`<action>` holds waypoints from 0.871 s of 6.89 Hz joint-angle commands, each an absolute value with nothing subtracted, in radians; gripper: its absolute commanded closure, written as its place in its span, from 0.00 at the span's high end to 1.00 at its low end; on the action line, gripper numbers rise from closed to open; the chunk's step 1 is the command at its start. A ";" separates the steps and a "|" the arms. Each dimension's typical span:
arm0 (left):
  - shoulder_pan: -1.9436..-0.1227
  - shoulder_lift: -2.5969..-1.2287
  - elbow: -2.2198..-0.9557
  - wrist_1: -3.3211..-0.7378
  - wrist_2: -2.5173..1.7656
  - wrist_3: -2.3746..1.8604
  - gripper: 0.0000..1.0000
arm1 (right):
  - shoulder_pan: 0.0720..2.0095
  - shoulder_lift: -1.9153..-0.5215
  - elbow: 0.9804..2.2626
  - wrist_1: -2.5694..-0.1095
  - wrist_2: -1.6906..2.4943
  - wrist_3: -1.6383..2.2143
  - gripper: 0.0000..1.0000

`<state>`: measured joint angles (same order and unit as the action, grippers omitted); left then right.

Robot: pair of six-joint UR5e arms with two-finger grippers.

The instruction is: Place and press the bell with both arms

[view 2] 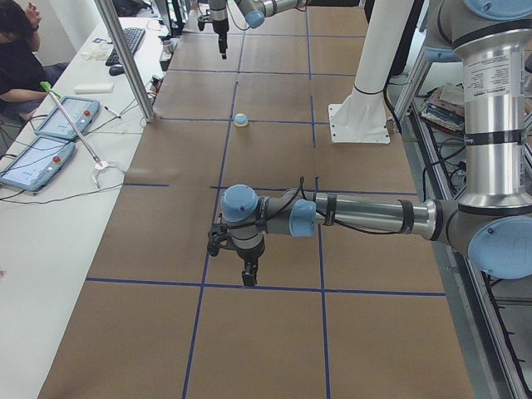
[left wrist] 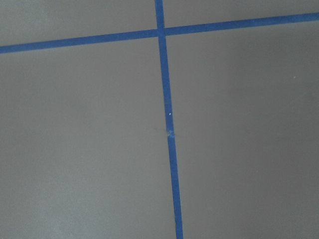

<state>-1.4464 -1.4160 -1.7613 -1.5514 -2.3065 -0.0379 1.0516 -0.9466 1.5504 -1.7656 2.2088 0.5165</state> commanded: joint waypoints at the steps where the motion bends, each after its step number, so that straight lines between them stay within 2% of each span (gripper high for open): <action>1: -1.456 -1.402 -1.770 -1.551 -2.304 -0.038 1.00 | 1.194 -1.163 1.650 -1.792 2.215 0.163 1.00; 4: -1.456 -1.362 -1.776 -1.554 -2.303 -0.034 1.00 | 1.333 -1.478 1.773 -1.773 2.244 0.040 1.00; 6: -1.456 -1.365 -1.784 -1.554 -2.303 -0.035 1.00 | 1.437 -1.621 1.776 -1.758 2.287 0.000 1.00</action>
<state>-1.4556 -1.3635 -1.7804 -1.5539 -2.3025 -0.0349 1.3780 -1.5305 1.7688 -1.7698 2.2606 0.0298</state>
